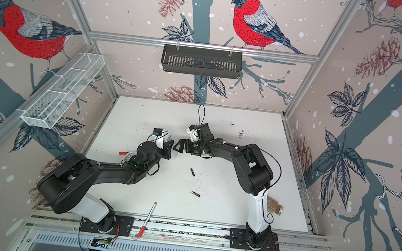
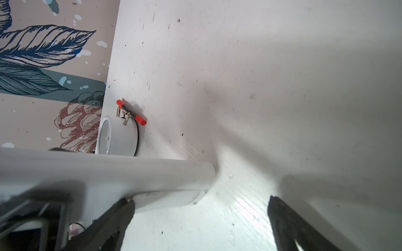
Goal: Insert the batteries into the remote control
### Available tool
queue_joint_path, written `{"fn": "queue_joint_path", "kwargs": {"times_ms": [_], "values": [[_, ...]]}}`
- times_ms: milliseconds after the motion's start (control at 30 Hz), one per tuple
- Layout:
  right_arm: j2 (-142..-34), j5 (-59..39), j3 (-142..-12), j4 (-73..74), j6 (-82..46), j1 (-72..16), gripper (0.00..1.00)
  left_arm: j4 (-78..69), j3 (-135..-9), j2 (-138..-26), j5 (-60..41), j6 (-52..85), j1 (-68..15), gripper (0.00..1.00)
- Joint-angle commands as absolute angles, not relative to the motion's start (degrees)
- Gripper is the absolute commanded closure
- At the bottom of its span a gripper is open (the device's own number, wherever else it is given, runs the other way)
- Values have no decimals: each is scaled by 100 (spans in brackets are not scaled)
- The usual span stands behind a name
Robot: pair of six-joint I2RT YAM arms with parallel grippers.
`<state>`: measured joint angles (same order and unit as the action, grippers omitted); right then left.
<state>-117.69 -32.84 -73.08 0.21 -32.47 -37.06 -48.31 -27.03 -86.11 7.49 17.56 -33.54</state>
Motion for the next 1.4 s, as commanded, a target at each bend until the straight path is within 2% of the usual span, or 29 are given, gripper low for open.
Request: {"fn": "queue_joint_path", "kwargs": {"times_ms": [0, 633, 1067, 1367], "values": [[-11846, -1661, -7193, -1039, -2936, -3634, 1, -6012, -2830, -8460, -353, 1634, -3486, 100], [-11071, -1792, -6731, -861, -2866, -3305, 1, -5907, -2812, -8578, -230, 1609, -3497, 100], [-10971, -1863, -6643, -756, -2858, -3271, 1, -5853, -2795, -8576, -149, 1587, -3511, 100], [-10648, -1552, -6538, -879, -2586, -3131, 1, -5704, -2850, -8492, -101, 1573, -3505, 100]]}}
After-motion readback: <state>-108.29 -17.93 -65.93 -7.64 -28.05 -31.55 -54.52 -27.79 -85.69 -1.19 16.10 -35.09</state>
